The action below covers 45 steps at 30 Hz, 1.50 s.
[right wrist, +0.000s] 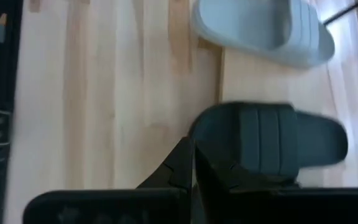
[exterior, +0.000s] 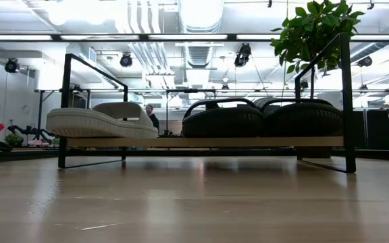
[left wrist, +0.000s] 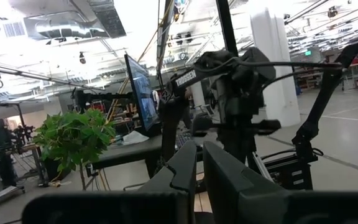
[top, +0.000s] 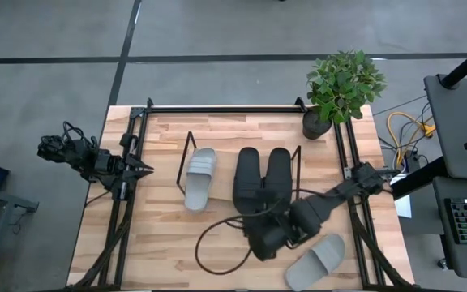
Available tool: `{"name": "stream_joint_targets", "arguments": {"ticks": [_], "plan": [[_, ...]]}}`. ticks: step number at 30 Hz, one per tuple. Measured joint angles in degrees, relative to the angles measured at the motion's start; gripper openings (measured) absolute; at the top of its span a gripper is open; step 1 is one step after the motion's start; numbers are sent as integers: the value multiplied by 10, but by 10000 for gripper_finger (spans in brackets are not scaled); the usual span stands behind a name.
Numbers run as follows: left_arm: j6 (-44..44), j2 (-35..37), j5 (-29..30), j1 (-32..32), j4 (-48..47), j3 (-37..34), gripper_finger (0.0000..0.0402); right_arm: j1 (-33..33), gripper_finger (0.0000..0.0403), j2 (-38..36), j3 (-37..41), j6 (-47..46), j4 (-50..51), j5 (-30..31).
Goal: Pick and place slides into the shelf
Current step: Put the gray slides on the shelf
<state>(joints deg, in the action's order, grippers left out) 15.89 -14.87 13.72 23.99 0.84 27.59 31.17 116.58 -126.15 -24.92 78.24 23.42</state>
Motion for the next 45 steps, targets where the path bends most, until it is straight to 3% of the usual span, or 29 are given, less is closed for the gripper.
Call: {"name": "stream_joint_targets", "arguments": {"ticks": [5,10,12,16,19,26,34,39,45], "plan": [[0,0,0,0,0,0,15,39,9,0,-19,-9,7,0],[0,0,0,0,1,0,15,57,16,-1,-19,86,-112,-7],[0,0,0,0,2,0,15,55,23,-3,-17,140,-180,-68],[0,0,0,0,2,0,15,26,32,-7,-5,253,-288,-260],[0,-1,0,0,2,0,15,-11,34,-7,12,292,-289,-319],[-3,-2,0,0,-2,0,15,-123,34,-19,107,295,-314,-328],[-5,-3,0,0,-4,0,15,-190,34,-74,246,308,-445,-319],[-4,-3,0,0,-5,0,15,-197,34,-159,366,319,-557,-332],[-4,-5,0,0,-6,0,15,-182,34,-303,507,223,-576,-264]]}}
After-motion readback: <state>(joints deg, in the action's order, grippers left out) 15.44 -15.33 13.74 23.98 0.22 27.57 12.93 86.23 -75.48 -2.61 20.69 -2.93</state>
